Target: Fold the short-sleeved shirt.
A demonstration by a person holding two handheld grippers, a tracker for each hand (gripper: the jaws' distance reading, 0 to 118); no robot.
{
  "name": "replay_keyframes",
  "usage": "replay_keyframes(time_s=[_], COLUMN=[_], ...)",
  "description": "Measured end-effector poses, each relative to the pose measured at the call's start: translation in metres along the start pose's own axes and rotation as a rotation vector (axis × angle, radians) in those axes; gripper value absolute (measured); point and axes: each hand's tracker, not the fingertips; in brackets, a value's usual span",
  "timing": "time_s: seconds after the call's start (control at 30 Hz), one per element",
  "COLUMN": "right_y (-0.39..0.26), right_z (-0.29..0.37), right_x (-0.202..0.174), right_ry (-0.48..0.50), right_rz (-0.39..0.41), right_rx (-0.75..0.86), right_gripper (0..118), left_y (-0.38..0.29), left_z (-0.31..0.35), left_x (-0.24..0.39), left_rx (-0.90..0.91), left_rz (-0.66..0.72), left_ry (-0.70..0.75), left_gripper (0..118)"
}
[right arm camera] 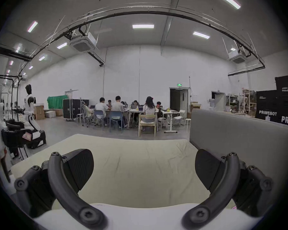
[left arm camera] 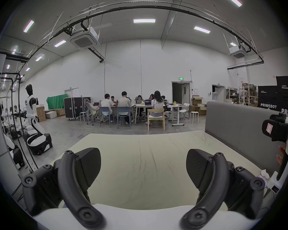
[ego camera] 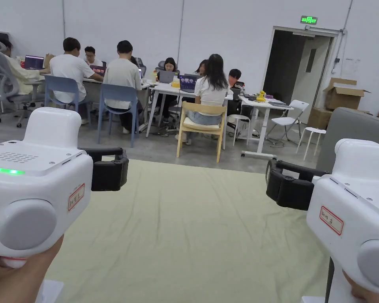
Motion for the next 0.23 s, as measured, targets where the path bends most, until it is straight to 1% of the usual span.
replay_keyframes(time_s=[0.23], right_y=[-0.0003], right_z=[0.0001], right_x=[-0.0008], right_ry=[0.013], right_rz=[-0.01], right_rx=[-0.008], right_gripper=[118], left_y=[-0.001], left_z=[-0.0005], left_x=[-0.0002], left_rx=[-0.005], left_rz=[0.003], left_ry=[-0.002], left_gripper=[110])
